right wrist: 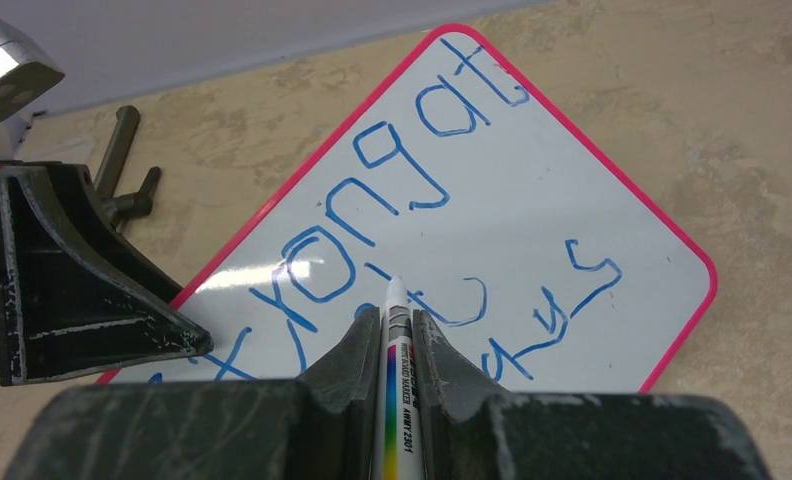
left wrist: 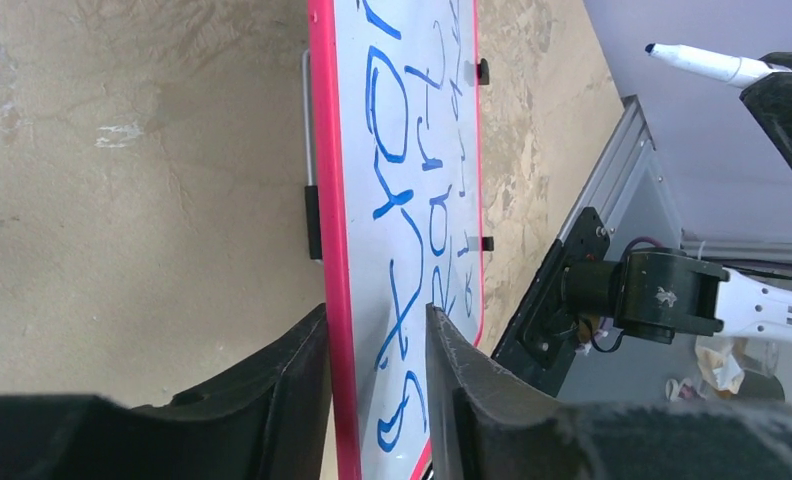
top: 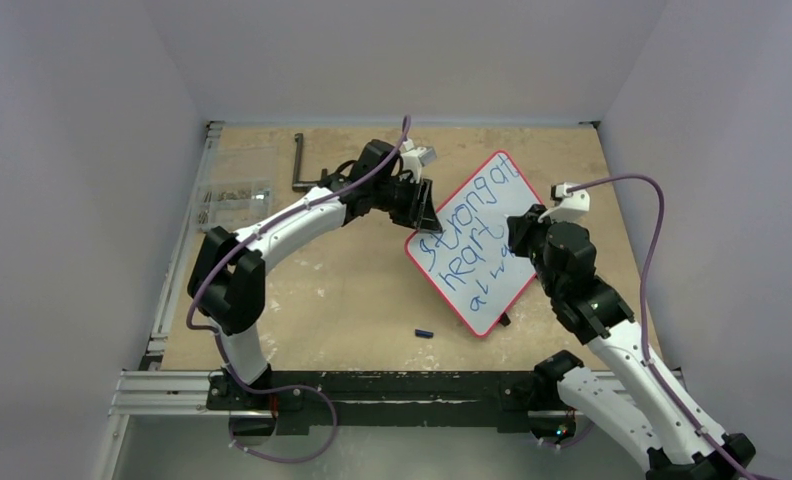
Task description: Write a sentence on the whiteboard
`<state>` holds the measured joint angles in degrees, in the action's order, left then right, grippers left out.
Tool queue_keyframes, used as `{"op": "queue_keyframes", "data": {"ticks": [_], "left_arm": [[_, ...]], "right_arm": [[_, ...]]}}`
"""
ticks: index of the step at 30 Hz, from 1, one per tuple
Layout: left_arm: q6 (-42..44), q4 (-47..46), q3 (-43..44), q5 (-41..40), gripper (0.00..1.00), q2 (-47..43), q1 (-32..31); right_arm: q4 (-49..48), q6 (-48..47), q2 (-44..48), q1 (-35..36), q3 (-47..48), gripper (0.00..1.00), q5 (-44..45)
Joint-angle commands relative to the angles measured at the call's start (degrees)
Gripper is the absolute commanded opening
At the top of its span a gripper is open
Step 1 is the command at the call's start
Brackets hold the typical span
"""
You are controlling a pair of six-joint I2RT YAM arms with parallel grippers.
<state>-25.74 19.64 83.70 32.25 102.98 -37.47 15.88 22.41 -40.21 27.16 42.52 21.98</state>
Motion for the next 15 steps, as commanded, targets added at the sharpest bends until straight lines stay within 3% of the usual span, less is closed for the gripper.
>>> {"op": "queue_keyframes", "data": {"ticks": [1,7,15], "left_arm": [[3.45,1.98,3.65,-1.34,0.39,-0.80,-0.28],[7.01,5.74,5.80,-3.62,0.59,-2.66,-0.26],[13.94,11.28,5.14,-7.79,0.67,-8.18,-0.25]], "right_arm": [[-0.59,-0.71,0.70,-0.10,2.61,0.00,0.91],[-0.06,-0.90,0.64,-0.11,3.42,0.00,0.07],[-0.09,-0.61,0.99,-0.14,3.67,0.00,-2.06]]}}
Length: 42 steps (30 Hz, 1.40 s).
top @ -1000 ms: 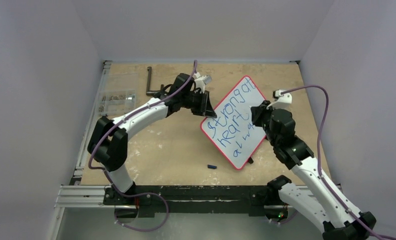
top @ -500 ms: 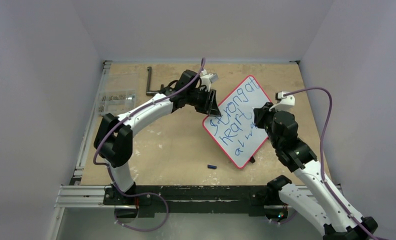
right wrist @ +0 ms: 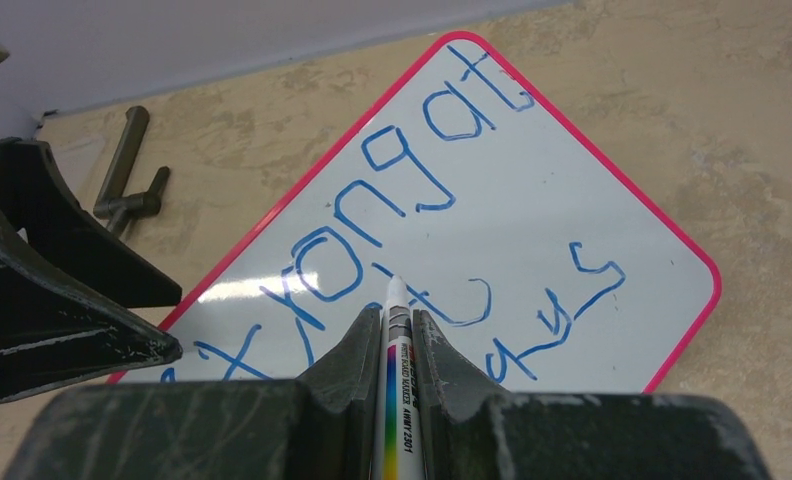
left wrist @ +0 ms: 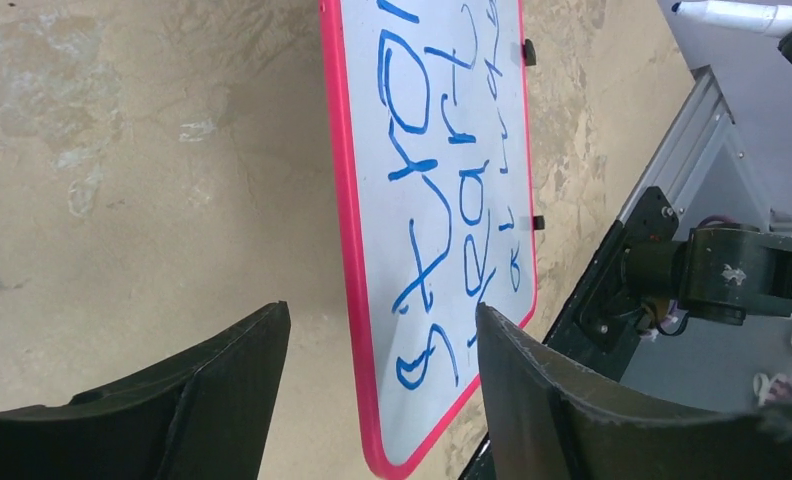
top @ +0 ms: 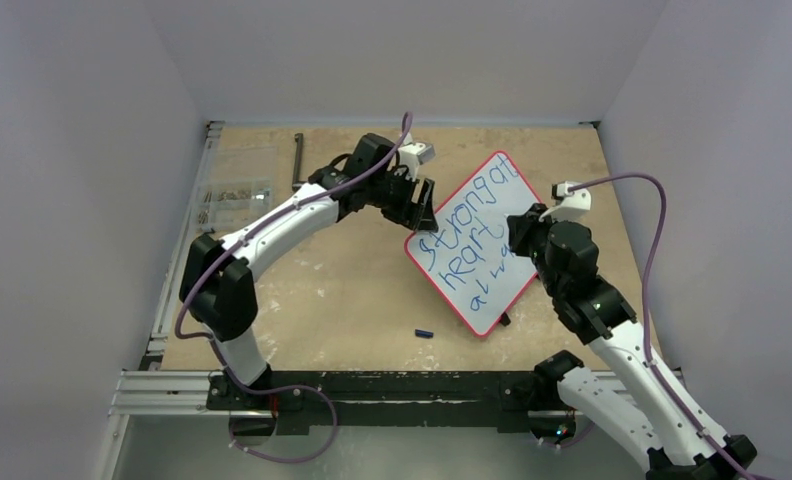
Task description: Write a sentence on the whiteboard
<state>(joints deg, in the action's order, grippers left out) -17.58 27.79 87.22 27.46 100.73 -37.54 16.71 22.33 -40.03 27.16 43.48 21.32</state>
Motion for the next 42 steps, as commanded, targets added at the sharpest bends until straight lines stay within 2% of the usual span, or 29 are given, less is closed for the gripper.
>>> {"op": "queue_keyframes", "data": {"ticks": [1,8,11,16,20,26,29,34,42], "left_arm": [[7.12,3.67,1.05,-3.43,0.67,-7.26,-0.21],[17.22,9.39,-6.41,-3.32,0.65,-19.03,-0.61],[21.76,11.11,-11.91,-4.70,0.64,-22.98,-2.45],[24.26,10.67,-19.09,-4.66,0.60,-25.70,-6.70],[25.04,9.40,-22.07,-5.93,0.60,-24.01,-10.82],[29.69,8.94,-22.08,-11.87,0.61,-18.33,-18.76],[30.42,8.58,-21.29,-12.34,0.61,-14.94,-21.98],[30.44,7.72,-20.52,-13.68,0.59,-9.46,-24.73],[31.29,0.20,-21.84,-16.71,0.55,-4.39,-26.61]], "right_arm": [[-0.93,-0.48,0.83,-0.09,2.88,0.00,-2.26],[-1.54,-0.26,0.31,-0.09,3.80,0.00,-8.56],[-1.96,-0.06,0.64,-0.11,3.80,0.00,-11.29],[-2.33,0.97,1.06,-0.13,3.77,0.00,-15.04],[-2.52,1.41,1.33,-0.16,3.29,0.00,-17.71],[-1.71,1.63,2.83,-0.12,2.73,0.00,-18.25],[-1.25,1.68,3.24,-0.10,2.73,0.00,-18.19],[-0.65,1.73,3.60,-0.13,3.21,0.00,-18.09],[-0.35,1.67,3.79,-0.17,3.25,0.00,-18.00]]}}
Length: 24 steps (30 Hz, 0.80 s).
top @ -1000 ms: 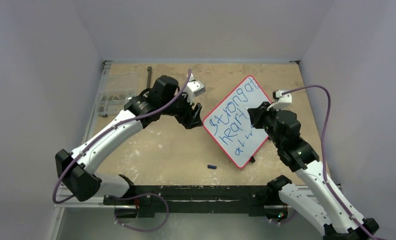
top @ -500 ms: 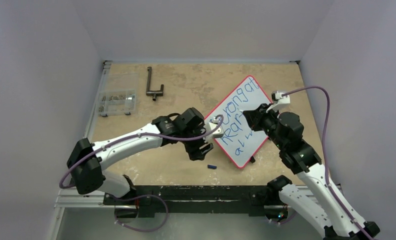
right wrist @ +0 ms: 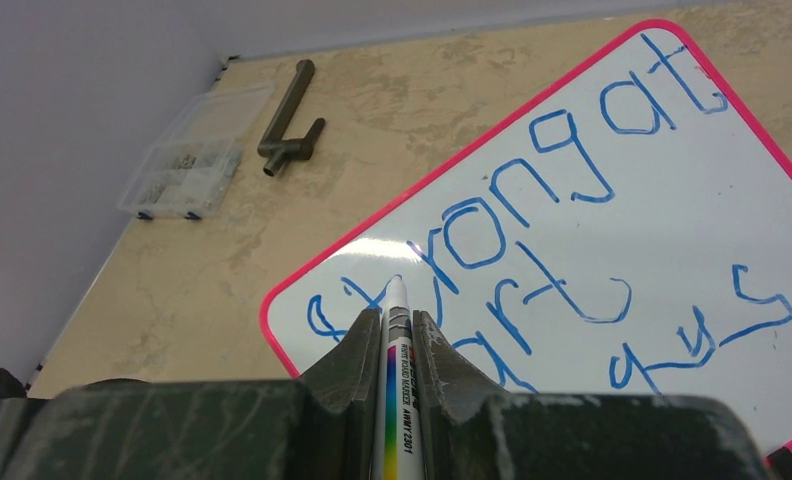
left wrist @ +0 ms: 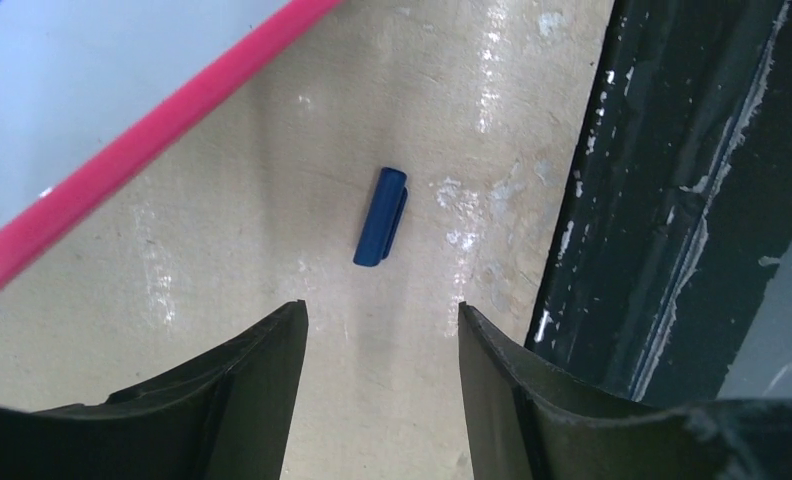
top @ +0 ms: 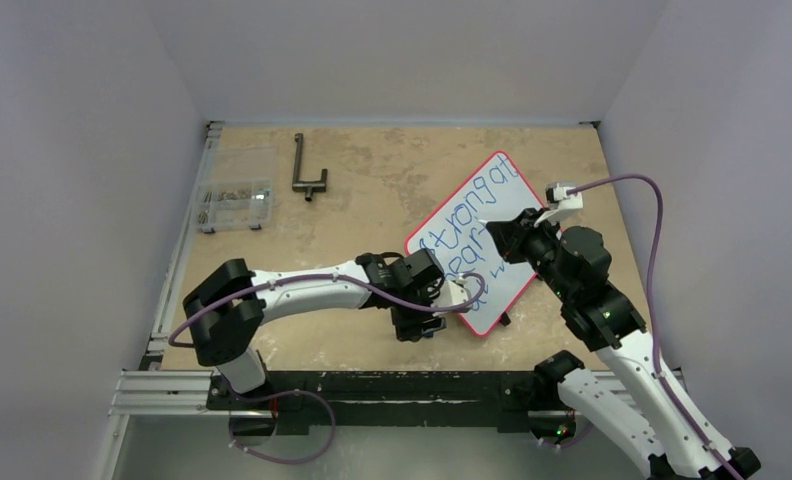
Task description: Write a sentence on the whiteboard
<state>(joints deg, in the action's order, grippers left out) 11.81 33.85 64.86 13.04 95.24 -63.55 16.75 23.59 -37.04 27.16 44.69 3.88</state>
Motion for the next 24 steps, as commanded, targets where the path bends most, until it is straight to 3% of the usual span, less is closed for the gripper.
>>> {"op": "queue_keyframes", "data": {"ticks": [1,16,24], "left_arm": [[1.91,-6.44,0.65,-2.61,0.54,1.77,-0.65],[0.76,-9.02,1.17,-2.75,0.46,7.70,-2.28],[0.58,-9.83,0.62,-2.58,0.33,9.17,-2.32]], "right_arm": [[-0.31,0.52,0.88,-0.15,1.99,0.00,-0.54],[-0.11,0.41,0.67,-0.16,1.91,0.00,0.08],[0.55,0.34,1.02,-0.09,1.95,0.00,0.63]]}}
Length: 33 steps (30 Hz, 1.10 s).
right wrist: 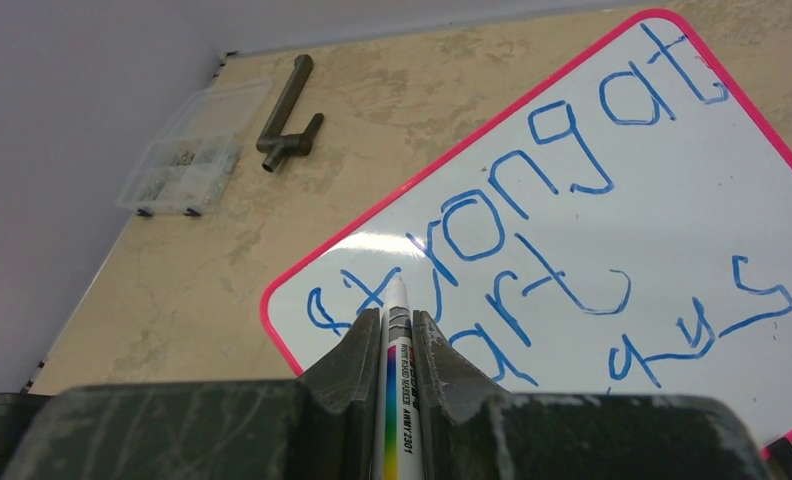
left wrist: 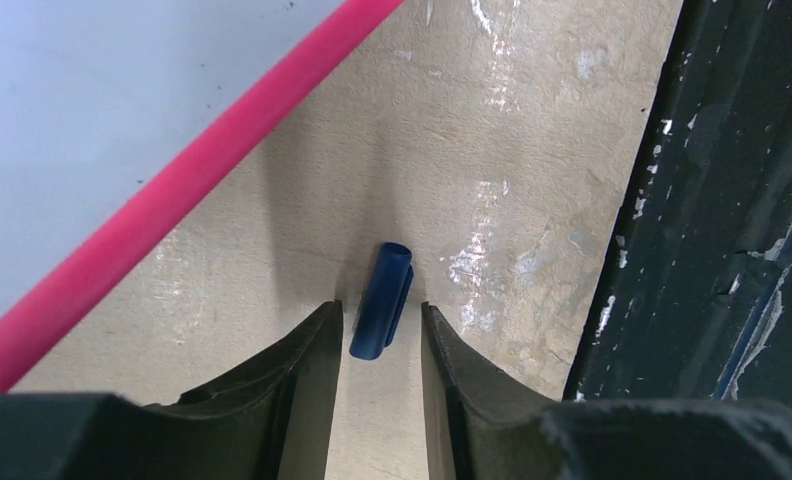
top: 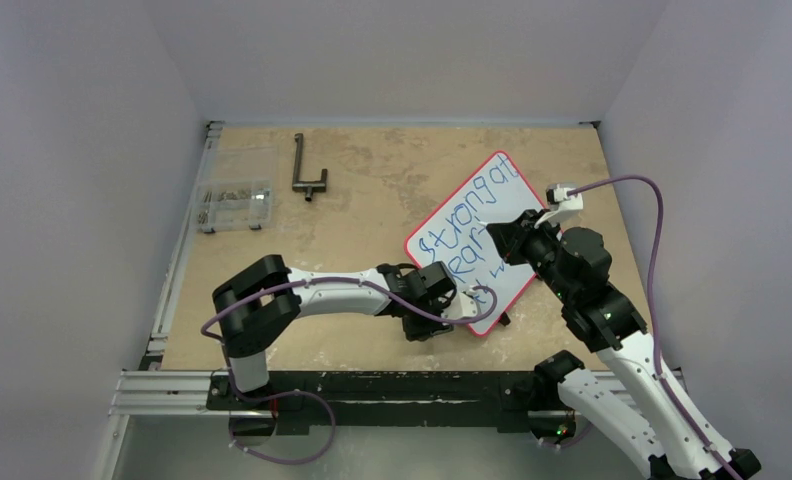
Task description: Write a sentence on the whiteboard
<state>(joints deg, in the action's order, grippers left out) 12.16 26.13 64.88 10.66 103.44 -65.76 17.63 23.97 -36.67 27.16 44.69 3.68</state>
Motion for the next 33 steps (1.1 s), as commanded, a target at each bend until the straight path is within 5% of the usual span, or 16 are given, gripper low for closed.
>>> {"op": "queue_keyframes", "data": {"ticks": [1,5,11,21,33], "left_arm": [[0.02,-2.32,0.12,-0.13,0.32,1.10,-0.16],[-2.44,-5.27,-3.08,0.41,0.29,0.98,-0.65],[-5.17,-8.87,-6.08,0.64,0.00,1.73,-2.50],[-6.29,-7.95,-9.84,2.69,0.00,-9.59,-2.62],[-4.89,-5.74,-12.40,2.78,0.00,-29.99,-0.28]], "right_arm": [[-0.18,-0.01,0.68,-0.09,1.91,0.00,0.95],[0.20,-0.10,0.98,-0.10,1.86,0.00,1.23],[0.44,-0.12,1.06,-0.16,2.15,0.00,1.32],[1.04,-0.29,1.75,-0.12,3.96,0.00,-1.14],[-4.82,0.63,2.25,-0.11,4.77,0.00,-17.97]]}}
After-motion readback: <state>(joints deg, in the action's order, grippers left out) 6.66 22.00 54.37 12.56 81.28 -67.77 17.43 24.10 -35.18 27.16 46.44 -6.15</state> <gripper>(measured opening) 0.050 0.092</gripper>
